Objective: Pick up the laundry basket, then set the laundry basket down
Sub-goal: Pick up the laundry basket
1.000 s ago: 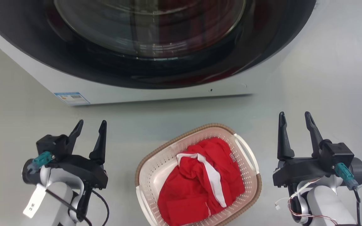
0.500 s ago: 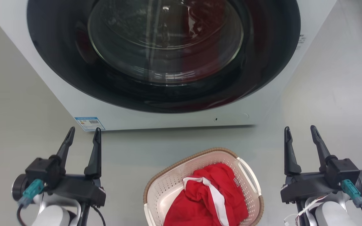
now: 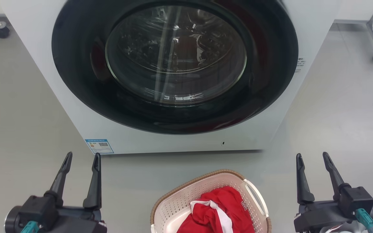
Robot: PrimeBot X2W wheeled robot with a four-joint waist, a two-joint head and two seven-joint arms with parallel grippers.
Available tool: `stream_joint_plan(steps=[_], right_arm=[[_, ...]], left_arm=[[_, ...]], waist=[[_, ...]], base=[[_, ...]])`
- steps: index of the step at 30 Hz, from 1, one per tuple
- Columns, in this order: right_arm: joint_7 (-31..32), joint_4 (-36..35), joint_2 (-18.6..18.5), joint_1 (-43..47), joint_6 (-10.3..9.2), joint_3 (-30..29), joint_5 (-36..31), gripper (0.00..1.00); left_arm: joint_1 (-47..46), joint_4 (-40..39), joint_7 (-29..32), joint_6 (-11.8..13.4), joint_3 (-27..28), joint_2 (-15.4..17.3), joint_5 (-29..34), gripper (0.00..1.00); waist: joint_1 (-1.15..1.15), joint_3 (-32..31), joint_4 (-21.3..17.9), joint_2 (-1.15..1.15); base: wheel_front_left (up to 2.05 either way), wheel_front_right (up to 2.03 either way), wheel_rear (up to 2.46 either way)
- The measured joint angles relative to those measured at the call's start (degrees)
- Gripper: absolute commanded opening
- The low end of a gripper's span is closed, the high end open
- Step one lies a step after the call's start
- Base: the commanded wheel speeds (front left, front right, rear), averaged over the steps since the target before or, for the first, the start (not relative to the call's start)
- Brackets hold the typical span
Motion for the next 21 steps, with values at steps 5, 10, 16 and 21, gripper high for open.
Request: stream_joint_plan(steps=[5,10,16,21], right_arm=[[-0.01,-0.57,-0.02,1.15,0.00,0.05,0.01,1.00],[0.00,-1.49,-0.09,2.43,-0.01,0.01,0.02,1.00],[0.08,-2.29,-0.11,2.63,-0.01,0.03,0.02,1.00],[0.51,-2.91,-0.16,2.72,-0.03,-0.02,0.02,1.00]], left_arm=[[2.75,-1.79,0.00,0.07,1.03,-0.07,0.48,1.00],[4.76,-3.61,0.00,0.09,1.71,-0.32,0.58,1.00],[6.37,-4.45,0.00,0.52,2.55,-0.78,1.01,1.00],[6.67,-5.36,0.02,0.52,2.63,-1.56,1.45,1.00]], waist=[[0.00,-1.01,-0.09,0.00],[0.00,-1.36,-0.41,0.00],[0.01,-1.46,-0.70,0.00],[0.01,-1.40,-0.80,0.01]], base=[[0.00,0.00,0.00],[0.00,0.00,0.00],[0.00,0.00,0.00],[0.00,0.00,0.00]])
